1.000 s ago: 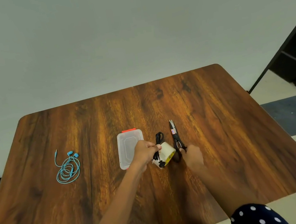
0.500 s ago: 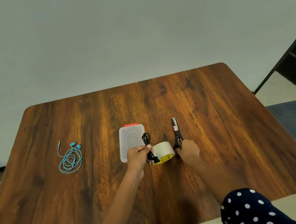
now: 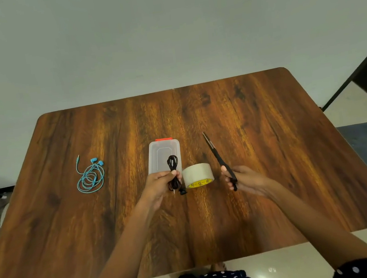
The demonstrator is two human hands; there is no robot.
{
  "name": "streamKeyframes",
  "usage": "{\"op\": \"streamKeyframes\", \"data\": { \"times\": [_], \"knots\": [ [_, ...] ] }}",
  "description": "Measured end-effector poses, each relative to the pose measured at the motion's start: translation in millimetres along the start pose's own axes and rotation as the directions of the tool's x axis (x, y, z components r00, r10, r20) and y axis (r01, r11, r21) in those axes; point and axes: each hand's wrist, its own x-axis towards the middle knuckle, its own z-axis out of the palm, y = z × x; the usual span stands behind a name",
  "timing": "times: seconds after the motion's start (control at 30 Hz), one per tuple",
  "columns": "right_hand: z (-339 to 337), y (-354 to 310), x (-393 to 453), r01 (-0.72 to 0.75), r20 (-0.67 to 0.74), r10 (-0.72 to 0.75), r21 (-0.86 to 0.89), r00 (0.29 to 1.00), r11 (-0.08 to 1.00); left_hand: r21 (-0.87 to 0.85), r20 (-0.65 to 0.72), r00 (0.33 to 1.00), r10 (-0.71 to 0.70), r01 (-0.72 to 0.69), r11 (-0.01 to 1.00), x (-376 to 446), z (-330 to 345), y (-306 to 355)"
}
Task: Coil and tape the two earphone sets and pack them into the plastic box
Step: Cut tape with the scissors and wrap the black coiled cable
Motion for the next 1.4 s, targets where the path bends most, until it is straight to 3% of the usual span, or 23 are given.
{"op": "streamKeyframes", "data": {
  "times": [0.2, 0.33, 0.83, 1.4],
  "knots": [
    [10.7, 13.0, -28.9, -0.208, 0.35, 0.158, 0.112, 0.923, 0.972, -0.051, 0.012, 1.0, -0.018, 0.018, 0.999, -0.8, -7.3, -8.5],
    [16.7, 25.5, -46.4, -0.278, 0.457, 0.197, 0.118, 0.867, 0.953, -0.111, -0.023, 0.998, -0.051, 0.048, 0.993, 1.6, -11.0, -14.6],
    [23.4, 46.6, -69.9, -0.329, 0.52, 0.251, 0.062, 0.817, 0.942, -0.274, -0.047, 0.994, -0.1, 0.084, 0.958, -2.4, -13.4, -20.3],
    [46.5, 46.3, -50.7, -0.278, 0.493, 0.188, 0.116, 0.849, 0.953, -0.376, -0.047, 0.994, -0.097, 0.072, 0.924, -9.3, -9.1, -21.2]
  ]
}}
